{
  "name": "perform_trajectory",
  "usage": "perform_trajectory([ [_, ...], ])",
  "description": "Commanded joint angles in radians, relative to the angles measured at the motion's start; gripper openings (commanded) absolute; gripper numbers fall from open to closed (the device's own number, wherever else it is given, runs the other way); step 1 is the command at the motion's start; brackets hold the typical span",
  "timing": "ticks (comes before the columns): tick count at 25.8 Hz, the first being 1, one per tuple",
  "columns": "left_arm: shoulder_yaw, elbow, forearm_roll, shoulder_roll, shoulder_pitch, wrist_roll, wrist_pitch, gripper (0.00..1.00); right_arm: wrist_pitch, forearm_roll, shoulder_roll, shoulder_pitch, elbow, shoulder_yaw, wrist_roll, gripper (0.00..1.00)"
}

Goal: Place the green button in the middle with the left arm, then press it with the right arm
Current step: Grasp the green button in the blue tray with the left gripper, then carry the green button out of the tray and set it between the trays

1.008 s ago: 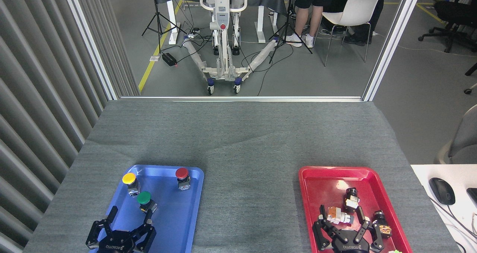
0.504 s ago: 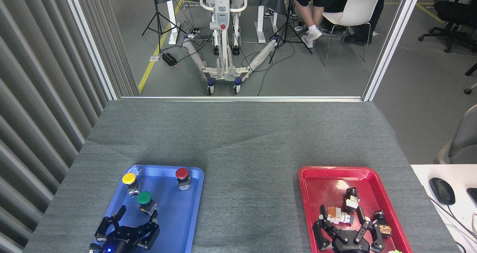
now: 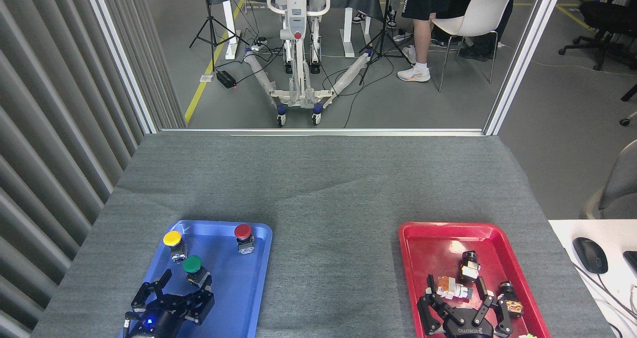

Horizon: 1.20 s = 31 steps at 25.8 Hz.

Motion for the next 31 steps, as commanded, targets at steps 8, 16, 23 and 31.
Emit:
perform_trajectory([
  [8, -0.045, 0.075, 0.001, 0.016, -0.053, -0.001, 0.004, 0.47, 0.0, 0.0, 0.001, 0.0, 0.0, 0.0, 0.0, 1.0],
  [16, -0.045, 0.073, 0.001, 0.052, -0.043, 0.014, -0.063, 0.0, 0.0, 0.0, 0.0, 0.0, 0.002, 0.0, 0.0, 1.0],
  [23, -0.046, -0.054, 0.005, 0.073, -0.036, 0.051, -0.215, 0.0, 0.0, 0.0, 0.0, -0.001, 0.002, 0.0, 0.0, 1.0],
  [31, -0.364, -0.028, -0.048, -0.042, -0.166, 0.02, -0.201, 0.0, 0.001, 0.0, -0.002, 0.0, 0.002, 0.002, 0.0, 1.0],
])
